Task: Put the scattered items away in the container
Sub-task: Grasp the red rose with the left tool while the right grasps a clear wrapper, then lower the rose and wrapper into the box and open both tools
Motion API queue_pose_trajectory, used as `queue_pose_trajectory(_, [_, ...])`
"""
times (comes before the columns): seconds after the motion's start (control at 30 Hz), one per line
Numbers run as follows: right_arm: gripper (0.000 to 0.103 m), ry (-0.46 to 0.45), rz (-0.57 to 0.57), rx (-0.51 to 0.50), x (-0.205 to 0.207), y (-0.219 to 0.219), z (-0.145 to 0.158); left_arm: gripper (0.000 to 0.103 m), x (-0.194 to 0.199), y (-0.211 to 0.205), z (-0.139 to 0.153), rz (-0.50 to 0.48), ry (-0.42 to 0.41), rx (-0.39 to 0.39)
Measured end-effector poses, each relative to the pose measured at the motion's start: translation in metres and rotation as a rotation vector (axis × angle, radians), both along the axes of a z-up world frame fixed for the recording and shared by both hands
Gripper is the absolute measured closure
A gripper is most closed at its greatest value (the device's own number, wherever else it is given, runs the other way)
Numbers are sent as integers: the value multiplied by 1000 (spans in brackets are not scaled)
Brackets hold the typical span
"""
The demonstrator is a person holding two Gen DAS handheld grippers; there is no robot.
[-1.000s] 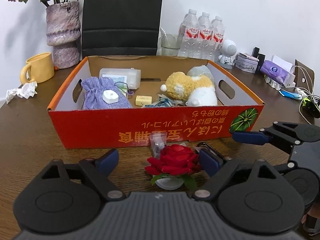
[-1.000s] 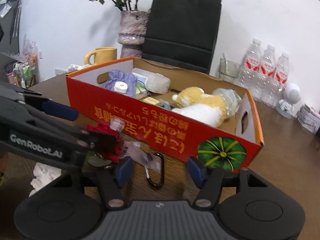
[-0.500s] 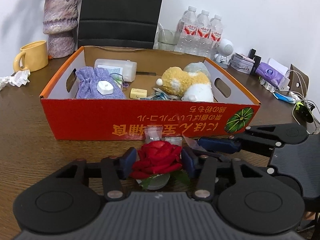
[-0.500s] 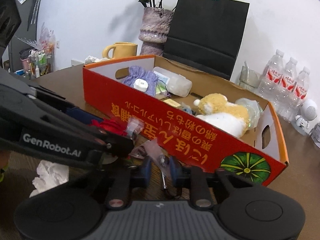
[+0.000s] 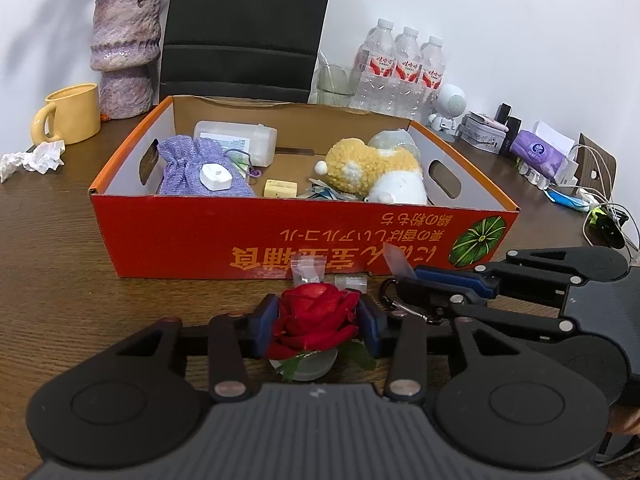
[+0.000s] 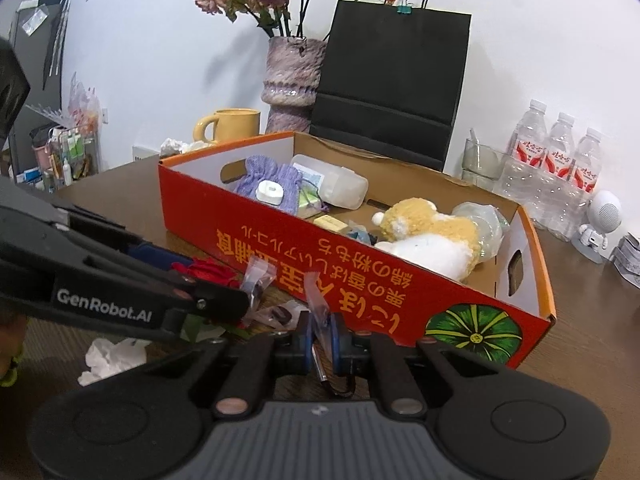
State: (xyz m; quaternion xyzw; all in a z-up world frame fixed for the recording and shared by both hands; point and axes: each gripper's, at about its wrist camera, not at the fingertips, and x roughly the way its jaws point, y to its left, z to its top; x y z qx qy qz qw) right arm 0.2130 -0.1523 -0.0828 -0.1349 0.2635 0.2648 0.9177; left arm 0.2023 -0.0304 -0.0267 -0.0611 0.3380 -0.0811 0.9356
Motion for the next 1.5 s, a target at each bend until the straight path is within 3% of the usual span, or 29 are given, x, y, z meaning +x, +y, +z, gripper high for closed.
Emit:
queue_pose_trajectory(0.3, [95,-19,-18,83,-15,-17,17,64,-21,7,21,-9,-70,-7])
queue_pose_trajectory(0.5, [95,-50,-28,154,-10,-29,51,65,-26,17,65,-15,-177,-10])
queue_pose_trajectory(0.7, [95,-73,-40,171,27,-22,87,65,8,21,113,23,-264,43])
queue_pose_trajectory(0.9, [95,15,-52,134,87,5,98,65,69,20,115,56,-179,51])
queue_pose_trajectory(1.13, [95,179,-97,41,144,36,60,65,130,19,74,102,-13,61])
queue_pose_trajectory(1.33, [95,244,-126,7,161,45,33,65,153,25,45,133,80,49])
queue_pose_trajectory(1.5, [90,268,-130,5,161,46,27,60,154,21,38,130,99,65])
